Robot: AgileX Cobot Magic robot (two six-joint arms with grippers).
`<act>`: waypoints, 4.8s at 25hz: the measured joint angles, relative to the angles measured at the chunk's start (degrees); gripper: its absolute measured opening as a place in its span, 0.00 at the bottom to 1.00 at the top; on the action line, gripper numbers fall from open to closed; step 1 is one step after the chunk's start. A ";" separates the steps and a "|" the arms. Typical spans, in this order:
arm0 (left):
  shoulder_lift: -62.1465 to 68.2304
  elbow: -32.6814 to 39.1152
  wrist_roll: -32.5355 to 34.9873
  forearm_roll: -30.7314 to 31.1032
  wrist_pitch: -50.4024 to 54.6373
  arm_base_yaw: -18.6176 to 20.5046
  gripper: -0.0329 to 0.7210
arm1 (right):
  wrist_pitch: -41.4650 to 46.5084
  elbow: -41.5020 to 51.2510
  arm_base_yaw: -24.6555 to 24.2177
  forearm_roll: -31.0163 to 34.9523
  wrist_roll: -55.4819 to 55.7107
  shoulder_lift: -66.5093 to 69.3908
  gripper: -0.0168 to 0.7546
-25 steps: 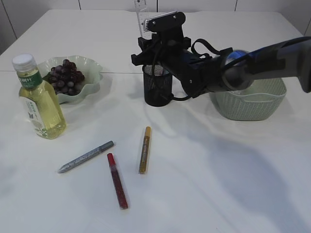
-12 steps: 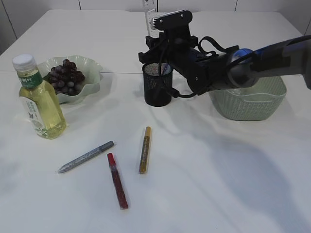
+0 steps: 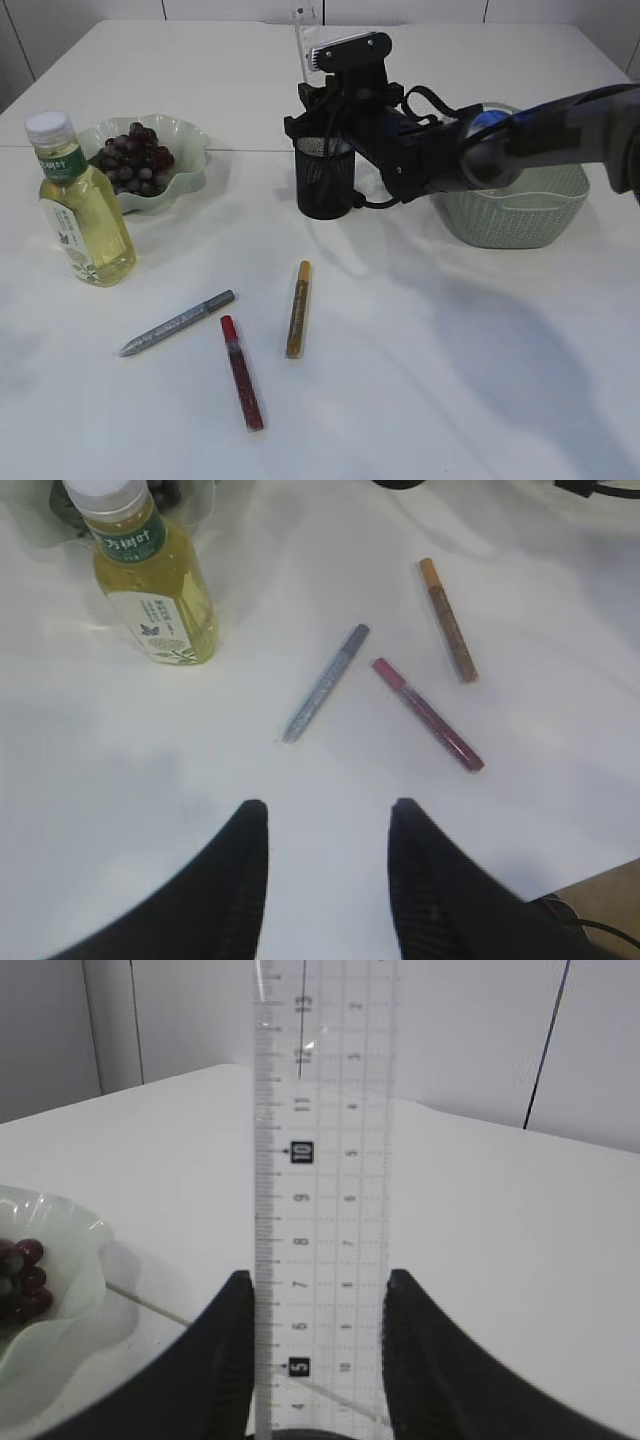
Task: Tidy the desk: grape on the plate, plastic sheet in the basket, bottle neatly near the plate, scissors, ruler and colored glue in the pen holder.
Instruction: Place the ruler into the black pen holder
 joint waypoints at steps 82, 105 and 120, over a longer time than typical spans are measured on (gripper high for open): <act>0.00 0.00 0.00 3.02 -3.19 0.00 0.44 | 2.13 -1.00 0.00 0.00 0.00 2.25 0.43; 0.00 0.00 0.00 3.61 -5.31 0.00 0.44 | 3.91 -1.00 0.00 0.04 -0.23 2.25 0.50; 0.00 0.00 0.00 4.55 -5.41 0.00 0.44 | 6.35 -1.00 0.00 0.50 -0.26 -0.43 0.50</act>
